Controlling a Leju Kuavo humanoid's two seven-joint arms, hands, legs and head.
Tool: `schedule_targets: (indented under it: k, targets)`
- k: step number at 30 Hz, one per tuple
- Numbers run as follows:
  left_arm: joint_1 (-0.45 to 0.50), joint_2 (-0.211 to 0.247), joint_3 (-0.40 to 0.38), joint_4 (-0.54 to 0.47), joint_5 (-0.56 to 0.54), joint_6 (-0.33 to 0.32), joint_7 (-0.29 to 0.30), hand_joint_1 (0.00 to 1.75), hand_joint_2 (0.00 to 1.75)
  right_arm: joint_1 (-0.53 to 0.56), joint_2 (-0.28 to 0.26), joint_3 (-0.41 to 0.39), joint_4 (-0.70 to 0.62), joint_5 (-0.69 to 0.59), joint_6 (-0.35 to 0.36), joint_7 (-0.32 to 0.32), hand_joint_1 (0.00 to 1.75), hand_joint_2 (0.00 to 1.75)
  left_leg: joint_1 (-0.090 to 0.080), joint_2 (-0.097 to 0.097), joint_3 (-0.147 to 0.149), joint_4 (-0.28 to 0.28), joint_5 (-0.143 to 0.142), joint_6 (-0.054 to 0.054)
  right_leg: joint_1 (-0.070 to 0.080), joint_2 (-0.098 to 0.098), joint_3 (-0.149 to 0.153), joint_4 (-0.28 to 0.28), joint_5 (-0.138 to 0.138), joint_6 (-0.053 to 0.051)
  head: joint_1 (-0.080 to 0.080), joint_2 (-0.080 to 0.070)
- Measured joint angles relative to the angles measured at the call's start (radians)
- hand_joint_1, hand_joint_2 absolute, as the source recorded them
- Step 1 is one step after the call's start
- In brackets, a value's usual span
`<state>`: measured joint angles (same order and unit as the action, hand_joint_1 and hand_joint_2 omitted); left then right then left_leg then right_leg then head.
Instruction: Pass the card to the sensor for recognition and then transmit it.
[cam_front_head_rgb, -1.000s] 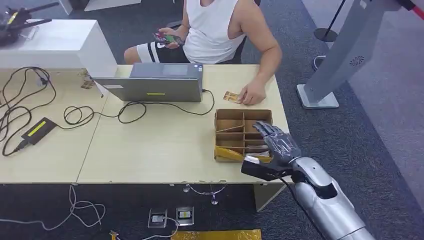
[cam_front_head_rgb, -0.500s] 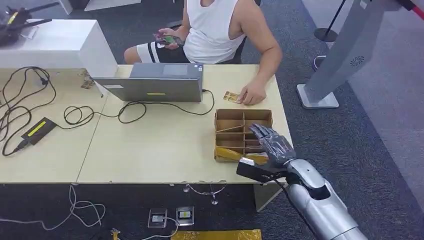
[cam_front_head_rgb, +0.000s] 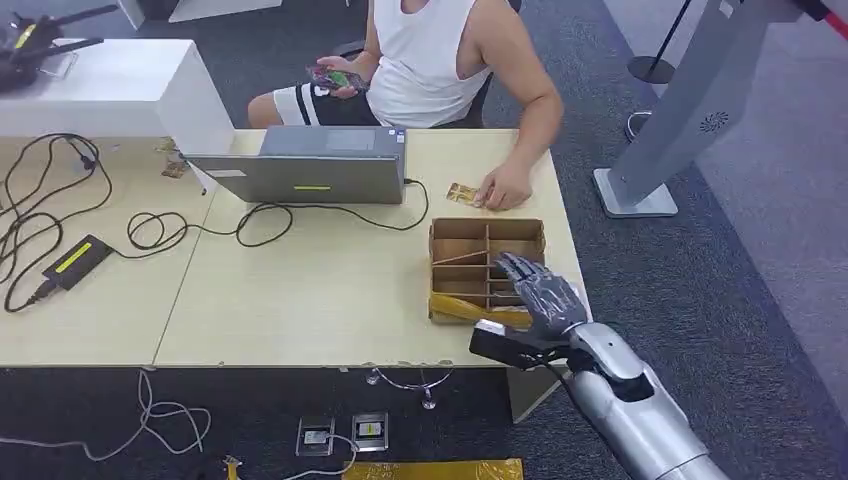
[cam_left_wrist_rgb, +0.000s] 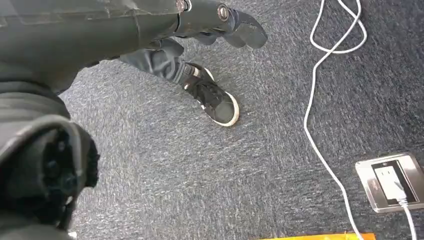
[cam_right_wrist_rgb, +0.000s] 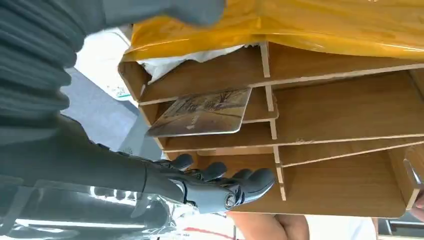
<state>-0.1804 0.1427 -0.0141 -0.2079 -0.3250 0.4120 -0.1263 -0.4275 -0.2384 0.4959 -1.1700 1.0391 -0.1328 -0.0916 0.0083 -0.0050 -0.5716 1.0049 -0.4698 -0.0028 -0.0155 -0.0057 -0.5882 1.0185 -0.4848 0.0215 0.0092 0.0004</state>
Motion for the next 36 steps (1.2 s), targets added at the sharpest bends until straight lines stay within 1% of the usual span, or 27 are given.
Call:
schedule_targets:
  k: [1,2,3,5,6,7,8,15,16,17,18,22,24,26,27,29,30,33,34,36]
  targets:
    - [0.000,0.000,-0.001,0.000,0.000,0.000,0.000,0.00,0.00,-0.001,0.000,0.000,0.003,-0.002,0.001,0.000,0.28,1.75,0.000,0.000,0.000,0.000,0.000,0.000,0.000,0.000,0.000,0.000,0.000,0.000,0.000,0.000]
    - [0.000,0.000,-0.002,0.000,0.001,0.001,0.000,0.00,0.00,-0.002,0.000,0.000,0.006,-0.005,0.001,0.000,0.14,1.75,0.000,0.000,0.000,0.000,0.000,0.000,0.000,0.000,0.000,0.000,0.000,0.000,0.000,0.000]
    - [0.000,0.000,-0.005,0.000,0.002,0.002,0.000,0.00,0.00,-0.003,0.000,0.000,0.009,-0.008,0.002,0.000,0.05,1.75,0.000,0.000,0.000,0.000,0.000,0.000,0.000,0.000,0.000,0.000,0.000,0.000,0.000,0.000]
    - [0.000,0.000,-0.005,0.000,0.004,0.003,0.000,0.00,0.00,-0.005,0.000,0.000,0.014,-0.013,0.002,0.001,0.12,1.75,0.000,0.000,0.000,0.000,0.000,0.000,0.000,0.000,0.000,0.000,0.000,0.000,0.000,0.000]
    - [0.000,0.000,-0.006,0.000,0.004,0.003,0.000,0.00,0.00,-0.005,0.000,0.000,0.017,-0.016,0.003,0.002,0.23,1.75,0.000,0.000,0.000,0.000,0.000,0.000,0.000,0.000,0.000,0.000,0.000,0.000,0.000,0.000]
    - [0.000,0.000,-0.006,0.000,0.006,0.004,0.000,0.00,0.00,-0.006,0.000,0.000,0.020,-0.018,0.003,0.002,1.55,1.75,0.000,0.000,0.000,0.000,0.000,0.000,0.000,0.000,0.000,0.000,0.000,0.000,0.000,0.000]
    - [0.000,0.000,-0.006,0.000,0.008,0.004,0.000,0.00,0.00,-0.008,0.000,0.000,0.023,-0.021,0.003,0.006,1.75,1.75,0.000,0.000,0.000,0.000,0.000,0.000,0.000,0.000,0.000,0.000,0.000,0.000,0.000,0.000]
    - [0.001,0.000,-0.006,0.000,0.011,0.006,0.000,0.00,0.00,-0.019,0.001,-0.002,0.040,-0.024,-0.011,0.015,1.75,1.75,0.000,0.000,0.000,0.000,0.000,0.000,0.000,0.000,0.000,0.000,0.000,0.000,0.000,0.000]
    - [0.001,0.000,-0.006,0.000,0.011,0.007,0.000,0.00,0.00,-0.020,0.000,-0.002,0.046,-0.024,-0.012,0.019,1.71,1.75,0.000,0.000,0.000,0.000,0.000,0.000,0.000,0.000,0.000,0.000,0.000,0.000,0.000,0.000]
    - [0.001,0.000,-0.006,0.000,0.011,0.007,0.000,0.00,0.00,-0.021,-0.001,-0.002,0.052,-0.024,-0.015,0.018,1.75,1.75,0.000,0.000,0.000,0.000,0.000,0.000,0.000,0.000,0.000,0.000,0.000,0.000,0.000,0.000]
    - [0.001,0.000,-0.006,0.000,0.011,0.007,0.000,0.00,0.00,-0.022,-0.001,-0.003,0.055,-0.025,-0.018,0.018,1.75,1.75,0.000,0.000,0.000,0.000,0.000,0.000,0.000,0.000,0.000,0.000,0.000,0.000,0.000,0.000]
    - [0.001,0.000,-0.009,0.000,0.011,0.006,0.000,0.00,0.00,-0.031,0.000,-0.004,0.064,-0.037,-0.023,0.013,1.75,1.75,0.000,0.000,0.000,0.000,0.000,0.000,0.000,0.000,0.000,0.000,0.000,0.000,0.000,0.000]
    - [-0.001,0.000,-0.016,0.000,0.010,0.006,0.000,0.00,0.00,-0.033,0.000,-0.004,0.071,-0.042,-0.034,0.009,1.75,1.75,0.000,0.000,0.000,0.000,0.000,0.000,0.000,0.000,0.000,0.000,0.000,0.000,0.000,0.000]
    - [-0.005,0.000,-0.022,0.000,0.008,0.006,0.002,0.00,0.00,-0.038,0.001,-0.004,0.087,-0.045,-0.049,0.002,1.71,1.75,0.000,0.000,0.000,0.000,0.000,0.000,0.000,0.000,0.000,0.000,0.000,0.000,0.000,0.000]
    - [-0.008,0.000,-0.023,0.000,0.008,0.006,0.003,0.00,0.00,-0.041,0.002,-0.004,0.094,-0.048,-0.056,0.002,1.75,1.75,0.000,0.000,0.000,0.000,0.000,0.000,0.000,0.000,0.000,0.000,0.000,0.000,0.000,0.000]
    - [-0.011,0.000,-0.024,0.000,0.008,0.006,0.005,0.00,0.00,-0.046,0.003,-0.004,0.105,-0.053,-0.065,0.000,1.75,1.75,0.000,0.000,0.000,0.000,0.000,0.000,0.000,0.000,0.000,0.000,0.000,0.000,0.000,0.000]
    - [-0.011,0.000,-0.024,0.000,0.008,0.006,0.005,0.00,0.00,-0.047,0.003,-0.004,0.109,-0.054,-0.068,-0.003,1.71,1.75,0.000,0.000,0.000,0.000,0.000,0.000,0.000,0.000,0.000,0.000,0.000,0.000,0.000,0.000]
    - [-0.012,0.000,-0.025,0.000,0.008,0.006,0.005,0.00,0.00,-0.051,0.005,-0.004,0.121,-0.056,-0.076,-0.008,1.73,1.75,0.000,0.000,0.000,0.000,0.000,0.000,0.000,0.000,0.000,0.000,0.000,0.000,0.000,0.000]
    - [-0.012,0.000,-0.025,0.000,0.009,0.006,0.005,0.00,0.00,-0.053,0.005,-0.003,0.126,-0.058,-0.080,-0.011,1.68,1.75,0.000,0.000,0.000,0.000,0.000,0.000,0.000,0.000,0.000,0.000,0.000,0.000,0.000,0.000]
    - [-0.012,0.000,-0.025,0.000,0.010,0.006,0.005,0.00,0.00,-0.057,0.007,-0.003,0.135,-0.059,-0.085,-0.016,1.73,1.75,0.000,0.000,0.000,0.000,0.000,0.000,0.000,0.000,0.000,0.000,0.000,0.000,0.000,0.000]
